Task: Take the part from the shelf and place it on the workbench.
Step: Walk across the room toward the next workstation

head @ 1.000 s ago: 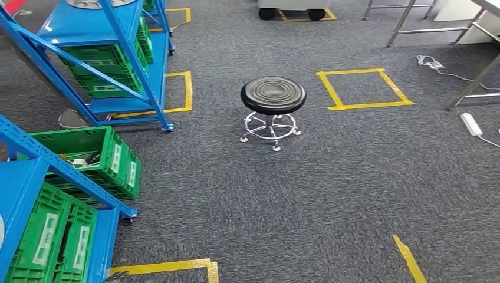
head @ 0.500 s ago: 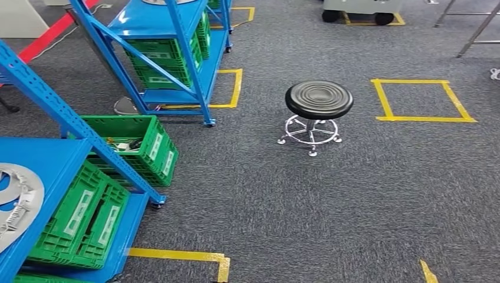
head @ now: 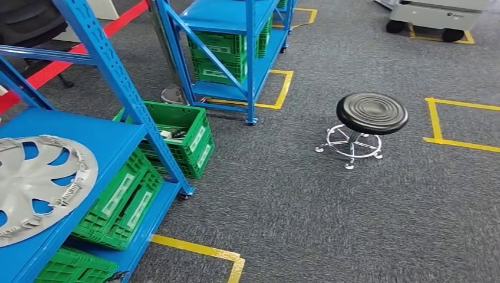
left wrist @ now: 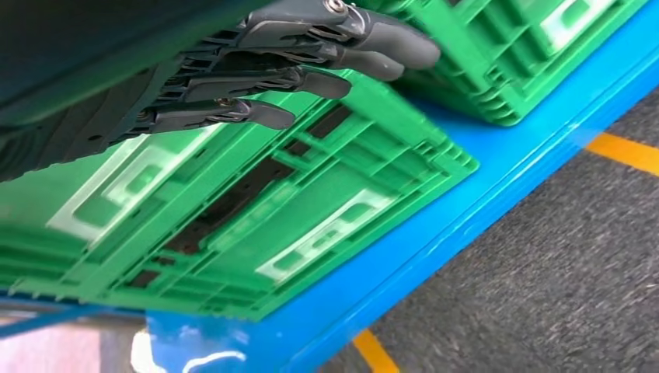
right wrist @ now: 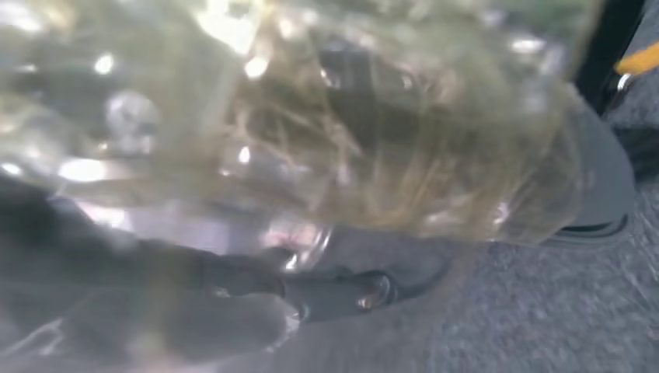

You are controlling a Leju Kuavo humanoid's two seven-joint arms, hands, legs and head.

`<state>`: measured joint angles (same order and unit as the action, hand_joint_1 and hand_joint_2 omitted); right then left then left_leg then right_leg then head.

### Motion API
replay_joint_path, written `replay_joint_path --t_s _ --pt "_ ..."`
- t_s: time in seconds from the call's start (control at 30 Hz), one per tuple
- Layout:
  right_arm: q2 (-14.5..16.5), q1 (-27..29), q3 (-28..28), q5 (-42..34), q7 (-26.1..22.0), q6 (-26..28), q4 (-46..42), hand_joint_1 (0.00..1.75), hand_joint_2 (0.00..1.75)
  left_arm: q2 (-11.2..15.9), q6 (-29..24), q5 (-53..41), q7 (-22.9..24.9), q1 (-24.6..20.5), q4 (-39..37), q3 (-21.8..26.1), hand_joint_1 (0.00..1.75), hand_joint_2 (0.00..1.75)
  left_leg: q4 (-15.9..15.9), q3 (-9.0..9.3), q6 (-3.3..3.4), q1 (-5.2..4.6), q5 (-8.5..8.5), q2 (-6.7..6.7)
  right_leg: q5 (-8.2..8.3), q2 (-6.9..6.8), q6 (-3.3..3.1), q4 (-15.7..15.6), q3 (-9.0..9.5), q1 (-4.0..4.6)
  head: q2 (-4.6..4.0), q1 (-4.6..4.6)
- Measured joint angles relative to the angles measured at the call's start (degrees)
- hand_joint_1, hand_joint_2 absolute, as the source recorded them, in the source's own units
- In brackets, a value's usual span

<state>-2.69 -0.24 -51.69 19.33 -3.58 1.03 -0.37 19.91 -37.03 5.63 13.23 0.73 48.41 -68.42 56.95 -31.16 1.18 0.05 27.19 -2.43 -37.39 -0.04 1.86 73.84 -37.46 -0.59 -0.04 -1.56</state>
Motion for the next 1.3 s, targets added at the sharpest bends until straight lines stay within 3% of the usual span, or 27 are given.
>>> replay_joint_path --t_s 0.07,0.13,0.2,0.27,0.3,0.37,0.4,0.43,0.47,0.5,0.53,0.57,0.63,0.7,0.73,0.8,0.87,0.93,1.0,1.03,1.1,1.17,1.23,1.27,1.3 --pt "-0.1 0.1 1.2 1.1 0.0 1.1 0.0 0.0 0.0 -0.2 0.1 0.3 -0.3 0.0 -0.3 0.0 0.0 0.0 0.0 0.34 -0.12 0.04 0.15 -1.68 4.54 0.72 -0.17 -5.6 1.83 -0.09 0.0 0.02" --pt "-0.3 0.1 2.5 2.0 -0.1 2.1 0.0 0.0 0.0 -0.4 0.2 0.6 -0.7 -0.2 -0.6 0.0 0.0 0.0 0.2 0.39 -0.53 0.04 0.37 -3.2 7.61 3.72 -0.33 -12.8 4.98 -0.45 0.0 0.0" --pt "-0.3 0.1 3.7 2.6 -0.4 2.8 0.0 0.0 0.0 -0.6 0.3 1.0 -1.0 -0.3 -0.9 0.0 0.0 0.0 0.4 -0.08 -1.25 0.22 0.29 -4.61 7.74 5.59 -0.55 -15.3 6.31 -0.53 0.01 -0.03" --pt "-0.3 0.0 4.8 3.4 -0.6 3.4 0.0 0.0 0.0 -0.8 0.4 1.3 -1.3 -0.3 -1.4 0.0 0.0 0.0 0.4 -0.54 -2.03 0.51 0.06 -5.9 7.77 4.37 -1.02 -15.6 6.52 -0.39 0.01 -0.02" --pt "-0.3 0.0 5.4 3.8 -0.6 3.6 0.0 0.0 0.0 -0.8 0.4 1.4 -1.4 -0.3 -1.6 -0.1 0.0 0.0 0.7 -0.75 -2.35 0.47 0.3 -5.33 7.82 3.6 -1.31 -15.7 6.63 -0.43 0.01 -0.1" --pt "-0.4 0.0 6.4 4.3 -0.6 3.9 0.0 0.0 0.0 -0.9 0.5 1.6 -1.7 -0.4 -2.0 -0.1 0.0 0.0 3.8 -2.26 -2.87 0.24 2.38 -1.95 7.89 1.89 -1.87 -16.1 6.87 -0.55 0.0 -0.49" --pt "-0.4 0.1 6.8 4.5 -0.6 4.0 0.0 0.0 0.0 -1.1 0.5 1.8 -1.8 -0.6 -2.2 -0.1 0.0 0.0 7.1 -3.88 -3.09 0.19 4.2 0.09 7.81 0.94 -2.09 -16.2 6.94 -0.44 0.0 -0.69" --pt "-0.4 0.2 7.2 4.7 -0.6 4.1 0.0 0.0 0.0 -1.2 0.6 1.9 -1.8 -0.7 -2.4 -0.1 0.0 0.0 11.1 -5.85 -3.28 0.25 6.03 1.23 7.72 -0.06 -2.29 -16.2 6.97 -0.32 0.0 -0.79" --pt "-0.4 0.2 7.6 4.8 -0.6 4.2 0.0 0.0 0.0 -1.3 0.6 2.0 -1.9 -0.8 -2.5 -0.1 0.0 0.0 14.6 -7.6 -3.41 0.35 7.28 1.71 7.61 -1.04 -2.42 -16.2 6.99 -0.2 0.0 -0.78" --pt "-0.4 0.3 7.9 4.8 -0.6 4.3 0.0 0.0 0.0 -1.4 0.6 2.2 -1.9 -0.7 -2.7 -0.1 0.0 0.0 16.5 -8.57 -3.47 0.42 7.46 1.93 7.5 -1.97 -2.5 -16.2 7.06 -0.1 0.0 -0.78" --pt "-0.4 0.2 8.2 4.9 -0.6 4.3 0.0 0.0 0.0 -1.5 0.6 2.3 -2.0 -0.6 -2.8 -0.1 0.0 0.0 16.2 -8.36 -3.44 0.46 6.44 2.08 7.38 -2.77 -2.53 -16.2 7.2 -0.01 0.0 -0.78" --pt "-0.4 0.2 8.5 4.9 -0.6 4.4 0.0 0.0 0.0 -1.5 0.6 2.4 -2.0 -0.5 -2.9 -0.2 0.0 0.0 13.5 -6.94 -3.29 0.43 4.48 2.45 7.23 -3.5 -2.5 -16.2 7.43 0.06 0.0 -0.78" --pt "-0.4 0.1 8.9 4.9 -0.6 4.5 0.0 0.0 0.0 -1.6 0.6 2.4 -2.0 -0.5 -3.1 -0.2 0.0 0.0 5.6 -2.66 -2.5 -0.08 0.89 5.45 6.85 -4.84 -2.32 -16.2 8.0 0.27 0.0 -0.78" --pt "-0.4 0.0 9.1 5.0 -0.6 4.5 0.0 0.0 0.0 -1.6 0.6 2.4 -2.0 -0.7 -3.3 -0.2 0.0 0.0 1.1 -0.5 -1.52 -0.75 -0.1 7.98 6.49 -6.12 -1.91 -16.2 8.42 0.53 0.0 -0.74" --pt "-0.4 0.0 9.2 5.0 -0.6 4.5 0.0 0.0 0.0 -1.6 0.6 2.4 -2.0 -0.8 -3.3 -0.2 0.0 0.0 0.8 -0.49 -1.17 -0.98 0.14 8.1 6.36 -6.78 -1.67 -16.3 8.6 0.63 0.0 -0.73" --pt "-0.4 -0.1 9.4 5.1 -0.6 4.6 0.0 0.0 0.0 -1.7 0.6 2.4 -2.0 -0.7 -3.4 -0.2 0.0 0.0 0.3 -0.4 -0.64 -0.78 -0.13 6.44 5.88 -7.43 -1.05 -16.2 9.0 0.64 -0.01 -0.68" --pt "-0.4 -0.1 9.8 5.2 -0.5 4.6 0.0 0.0 0.0 -1.7 0.6 2.5 -2.0 -0.7 -3.5 -0.2 0.0 0.0 -0.2 -0.11 0.01 -0.36 -0.5 4.87 3.88 -4.7 -0.46 -13.3 7.84 0.45 -0.01 -0.32" --pt "-0.4 0.1 10.1 5.3 -0.5 4.6 0.0 0.0 0.0 -1.8 0.6 2.7 -2.0 -0.8 -3.5 -0.2 0.0 0.0 -0.3 -0.18 0.4 -0.18 -0.69 3.3 0.53 -1.16 -0.2 -6.2 4.15 0.14 0.0 0.05" --pt "-0.4 0.2 10.2 5.4 -0.6 4.7 0.0 0.0 0.0 -2.0 0.6 2.9 -2.0 -0.7 -3.6 -0.2 0.0 0.0 -0.3 -0.25 0.44 -0.2 -0.71 1.62 -0.8 -0.17 -0.08 -0.6 0.82 0.04 0.0 0.1" --pt "-0.4 0.2 10.2 5.4 -0.6 4.7 0.0 0.0 0.0 -2.0 0.6 3.0 -2.0 -0.6 -3.6 -0.2 0.0 0.0 -0.3 -0.19 0.42 -0.18 -0.7 0.76 0.2 -0.04 -0.06 -0.7 0.45 0.02 0.0 0.11" --pt "-0.4 0.2 10.4 5.4 -0.6 4.7 0.0 0.0 0.0 -2.1 0.6 3.3 -2.0 -0.6 -3.6 -0.3 0.0 0.0 -0.2 0.07 0.22 -0.09 -0.57 -0.95 4.74 0.76 -0.07 -6.8 2.64 -0.16 0.0 0.11" --pt "-0.4 0.1 10.6 5.4 -0.6 4.7 0.0 0.0 0.0 -2.1 0.6 3.3 -2.1 -0.6 -3.7 -0.3 0.0 0.0 0.0 0.07 -0.31 -0.05 -0.39 -2.46 7.52 3.58 -0.19 -13.5 5.66 -0.59 0.0 0.09" --pt "-0.4 0.0 10.7 5.4 -0.8 4.7 0.0 0.0 0.0 -2.2 0.6 3.3 -2.1 -0.7 -3.8 -0.3 0.0 0.0 0.3 -0.45 -1.0 0.04 -0.45 -3.8 7.46 5.22 -0.54 -15.5 6.77 -0.7 0.0 0.03" --pt "-0.4 0.1 10.7 5.4 -0.9 4.8 0.0 0.0 0.0 -2.1 0.6 3.4 -2.1 -0.7 -3.8 -0.3 0.0 0.0 0.4 -0.75 -1.36 0.12 -0.51 -4.54 7.5 4.75 -0.87 -15.8 6.93 -0.66 0.0 0.02" --pt "-0.4 0.1 10.8 5.5 -0.8 4.8 0.0 0.0 0.0 -2.2 0.6 3.4 -2.2 -0.6 -3.9 -0.3 0.0 0.0 0.6 -0.95 -1.67 0.21 -0.49 -4.48 7.56 4.04 -1.2 -15.8 6.95 -0.61 0.0 0.0"
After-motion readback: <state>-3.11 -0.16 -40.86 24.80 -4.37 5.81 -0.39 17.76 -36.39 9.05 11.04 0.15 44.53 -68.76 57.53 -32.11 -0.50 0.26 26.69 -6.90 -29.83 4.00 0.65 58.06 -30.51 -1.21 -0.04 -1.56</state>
